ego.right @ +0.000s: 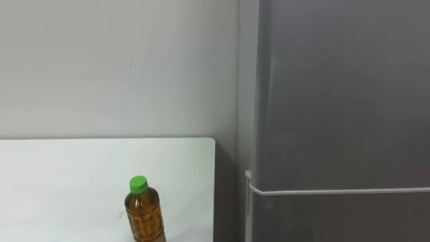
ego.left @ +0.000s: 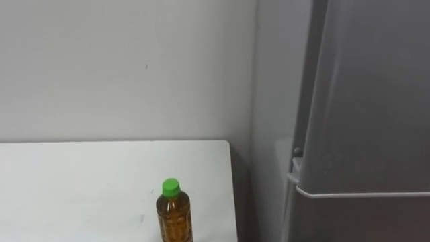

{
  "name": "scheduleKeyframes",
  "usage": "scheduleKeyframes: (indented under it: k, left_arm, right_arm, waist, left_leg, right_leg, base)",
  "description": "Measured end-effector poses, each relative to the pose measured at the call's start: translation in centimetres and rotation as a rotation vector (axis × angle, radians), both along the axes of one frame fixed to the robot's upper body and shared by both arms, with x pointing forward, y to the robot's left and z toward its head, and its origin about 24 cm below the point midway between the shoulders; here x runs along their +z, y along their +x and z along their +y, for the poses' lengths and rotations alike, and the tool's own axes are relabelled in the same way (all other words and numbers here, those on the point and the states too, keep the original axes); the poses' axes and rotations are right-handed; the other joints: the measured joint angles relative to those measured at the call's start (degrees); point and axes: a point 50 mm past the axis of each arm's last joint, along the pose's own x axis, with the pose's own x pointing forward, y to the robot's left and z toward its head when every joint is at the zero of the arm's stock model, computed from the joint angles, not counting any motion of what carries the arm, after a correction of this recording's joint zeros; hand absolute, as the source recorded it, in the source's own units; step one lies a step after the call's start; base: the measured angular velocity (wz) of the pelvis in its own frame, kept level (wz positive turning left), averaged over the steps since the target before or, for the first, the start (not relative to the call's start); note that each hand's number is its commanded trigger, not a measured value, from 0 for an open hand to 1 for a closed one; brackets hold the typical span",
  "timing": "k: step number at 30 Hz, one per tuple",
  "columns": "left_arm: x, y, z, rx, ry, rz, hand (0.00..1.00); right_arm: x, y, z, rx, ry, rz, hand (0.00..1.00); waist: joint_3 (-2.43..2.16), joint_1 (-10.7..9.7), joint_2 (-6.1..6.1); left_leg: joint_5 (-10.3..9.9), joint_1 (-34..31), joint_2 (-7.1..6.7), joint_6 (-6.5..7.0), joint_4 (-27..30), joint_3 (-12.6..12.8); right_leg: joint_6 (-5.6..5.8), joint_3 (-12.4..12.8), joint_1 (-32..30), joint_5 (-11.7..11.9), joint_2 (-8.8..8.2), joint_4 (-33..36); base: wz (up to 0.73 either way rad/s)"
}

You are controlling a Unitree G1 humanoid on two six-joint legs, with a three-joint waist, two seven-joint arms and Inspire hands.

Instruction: Put the bottle in the upper fridge

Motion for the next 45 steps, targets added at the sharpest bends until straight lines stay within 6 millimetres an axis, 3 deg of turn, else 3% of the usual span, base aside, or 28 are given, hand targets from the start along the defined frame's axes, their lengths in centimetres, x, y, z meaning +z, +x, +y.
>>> scheduleKeyframes:
  k: [8, 15, 22, 27, 37, 45]
  left_arm:
    - [4.0, 2.6, 0.8, 0.028, 0.099, -0.185, 0.00]
    - [8.1, 4.1, 1.8, 0.058, 0.182, -0.367, 0.00]
    - [11.8, 4.4, 2.6, 0.053, 0.288, -0.507, 0.00]
    - [14.6, 5.1, 1.8, 0.004, 0.340, -0.620, 0.00]
    - [17.9, 6.2, 0.4, -0.099, 0.375, -0.783, 0.00]
    - [21.2, 8.5, -2.6, -0.348, 0.381, -0.971, 0.00]
  right_arm:
    - [0.0, 0.0, 0.0, 0.000, -0.009, 0.003, 0.00]
    - [0.0, 0.0, 0.2, 0.041, -0.016, 0.009, 0.00]
    - [0.1, 0.0, 0.3, 0.026, -0.014, -0.008, 0.00]
    - [0.1, 0.1, 0.3, 0.015, -0.006, -0.014, 0.00]
    - [0.0, 0.1, 0.6, 0.015, 0.009, -0.009, 0.00]
    - [-0.1, 0.4, 1.1, 0.024, 0.038, -0.015, 0.00]
  waist:
    - [-0.06, 1.2, 0.09]
    - [-0.03, 1.2, 0.24]
    - [-0.01, 1.0, 0.05]
    - [0.06, 1.1, 0.13]
    - [0.29, 0.6, 0.32]
    - [0.45, -0.9, 0.12]
  left_leg:
    - [-0.1, 0.0, 0.00, 0.16, 0.0, -0.5]
    - [-0.1, 0.0, -0.22, 0.16, 0.1, -3.0]
    - [-0.1, 0.0, -0.20, 0.16, 0.1, -2.9]
    - [-0.1, -0.7, -0.26, 0.16, 0.7, -2.9]
    - [-0.1, -0.8, -0.23, 0.16, 0.8, -3.3]
    - [-0.1, -0.9, -0.32, 0.16, 1.0, -3.5]
  right_leg:
    - [-0.06, 0.5, -0.6, 0.0, 0.14, 0.7]
    - [-0.13, 0.3, -0.6, -0.1, 0.23, 0.7]
    - [-0.19, 0.3, -0.5, -0.1, 0.25, 0.5]
    - [-0.18, 0.1, -0.7, -0.1, 0.12, 0.5]
    - [-0.23, -0.4, -0.5, -0.2, 0.13, 0.5]
    - [-0.18, -1.3, 0.3, -0.1, 0.03, -0.3]
  base:
    - [-0.04]
    - [0.01]
    - [0.00]
    - [0.02]
    - [0.02]
    - [0.06]
